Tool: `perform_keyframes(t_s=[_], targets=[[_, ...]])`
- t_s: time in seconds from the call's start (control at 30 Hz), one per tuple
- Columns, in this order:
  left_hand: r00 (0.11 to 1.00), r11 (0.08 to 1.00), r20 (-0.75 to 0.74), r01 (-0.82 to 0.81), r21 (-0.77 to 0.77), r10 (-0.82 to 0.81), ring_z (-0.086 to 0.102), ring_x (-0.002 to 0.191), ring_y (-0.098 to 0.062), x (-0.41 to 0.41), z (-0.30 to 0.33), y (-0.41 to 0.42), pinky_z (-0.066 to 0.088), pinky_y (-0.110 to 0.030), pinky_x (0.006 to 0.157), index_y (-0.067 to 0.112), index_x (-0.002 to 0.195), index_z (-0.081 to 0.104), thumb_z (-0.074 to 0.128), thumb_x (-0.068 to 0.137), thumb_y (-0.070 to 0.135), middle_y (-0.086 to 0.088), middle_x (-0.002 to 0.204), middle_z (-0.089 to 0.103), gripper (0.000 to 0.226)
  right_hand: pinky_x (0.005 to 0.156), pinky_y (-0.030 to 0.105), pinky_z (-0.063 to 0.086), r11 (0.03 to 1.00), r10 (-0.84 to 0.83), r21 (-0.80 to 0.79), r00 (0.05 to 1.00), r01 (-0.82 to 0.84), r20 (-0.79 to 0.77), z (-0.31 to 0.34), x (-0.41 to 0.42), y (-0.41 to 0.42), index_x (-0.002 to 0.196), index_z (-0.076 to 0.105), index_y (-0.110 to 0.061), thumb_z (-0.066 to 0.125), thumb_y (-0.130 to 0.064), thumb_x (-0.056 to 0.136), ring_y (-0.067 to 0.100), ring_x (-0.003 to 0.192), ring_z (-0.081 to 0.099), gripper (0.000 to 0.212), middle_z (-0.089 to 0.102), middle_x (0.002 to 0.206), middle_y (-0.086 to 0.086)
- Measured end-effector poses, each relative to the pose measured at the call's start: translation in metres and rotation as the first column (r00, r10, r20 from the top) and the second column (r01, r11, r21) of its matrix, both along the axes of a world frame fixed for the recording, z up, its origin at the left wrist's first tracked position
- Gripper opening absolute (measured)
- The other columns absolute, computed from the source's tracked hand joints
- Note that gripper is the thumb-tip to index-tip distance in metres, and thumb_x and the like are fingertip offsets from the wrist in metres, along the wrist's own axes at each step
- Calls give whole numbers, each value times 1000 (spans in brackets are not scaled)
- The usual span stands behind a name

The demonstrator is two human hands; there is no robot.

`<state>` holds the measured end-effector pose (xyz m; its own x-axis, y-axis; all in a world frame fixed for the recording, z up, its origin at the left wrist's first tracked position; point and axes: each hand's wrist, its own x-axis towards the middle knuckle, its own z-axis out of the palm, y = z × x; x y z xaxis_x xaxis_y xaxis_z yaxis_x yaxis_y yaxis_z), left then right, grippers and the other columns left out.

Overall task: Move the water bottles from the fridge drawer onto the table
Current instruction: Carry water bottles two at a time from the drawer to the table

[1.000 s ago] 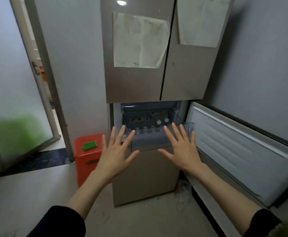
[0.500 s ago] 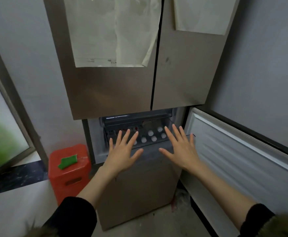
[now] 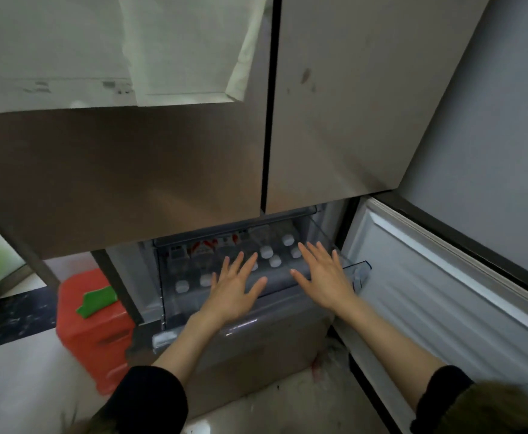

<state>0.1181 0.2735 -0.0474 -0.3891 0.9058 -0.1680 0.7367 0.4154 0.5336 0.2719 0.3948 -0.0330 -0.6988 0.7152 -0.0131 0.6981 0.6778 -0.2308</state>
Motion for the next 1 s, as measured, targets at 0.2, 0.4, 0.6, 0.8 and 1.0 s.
perform_keyframes(t_s=[0.2, 0.4, 0.6, 0.8, 1.0], targets=[[978, 982, 120, -177, 71, 168, 34, 136, -26, -5, -19, 60, 29, -31, 109, 11, 142, 31, 45, 95, 34, -10, 147, 37, 55, 114, 41, 16, 967, -31, -256, 996, 9, -80, -21, -26, 64, 145, 27, -6, 43, -34, 97, 29, 140, 25, 57, 33, 150, 12], [842, 892, 303, -443, -85, 447, 53, 115, -34, -7, -35, 126, 43, -31, 85, -1, 125, 49, 40, 96, 12, -21, 128, 55, 33, 77, 29, 40, 753, -219, -651, 970, 97, -109, -44, -57, 129, 113, 57, -5, 38, -20, 98, 28, 99, 55, 29, 58, 114, 17], [573, 753, 572, -646, -126, 587, 51, 100, -27, -8, -54, 168, 47, -35, 85, 15, 89, 55, 38, 92, -2, -14, 114, 54, 24, 87, 28, 42, 803, -187, -594, 969, 56, -163, -69, -85, 156, 123, 55, -1, 37, -11, 98, 31, 115, 52, 33, 53, 133, 15], [243, 620, 804, -762, -187, 542, 54, 82, -19, -6, -59, 176, 46, -25, 64, 19, 81, 48, 49, 92, 0, 1, 84, 51, 22, 87, 27, 35, 754, -229, -645, 970, 125, -79, -80, -97, 165, 122, 50, 4, 36, -25, 100, 28, 117, 50, 39, 51, 129, 20], [155, 583, 835, -781, -223, 527, 51, 69, -15, -3, -53, 179, 43, -25, 64, 14, 76, 49, 48, 89, -8, -5, 76, 53, 25, 84, 39, 50, 538, -462, -830, 875, 148, -143, -84, -107, 169, 75, 59, -6, 48, -20, 94, 28, 89, 59, 26, 64, 111, 23]])
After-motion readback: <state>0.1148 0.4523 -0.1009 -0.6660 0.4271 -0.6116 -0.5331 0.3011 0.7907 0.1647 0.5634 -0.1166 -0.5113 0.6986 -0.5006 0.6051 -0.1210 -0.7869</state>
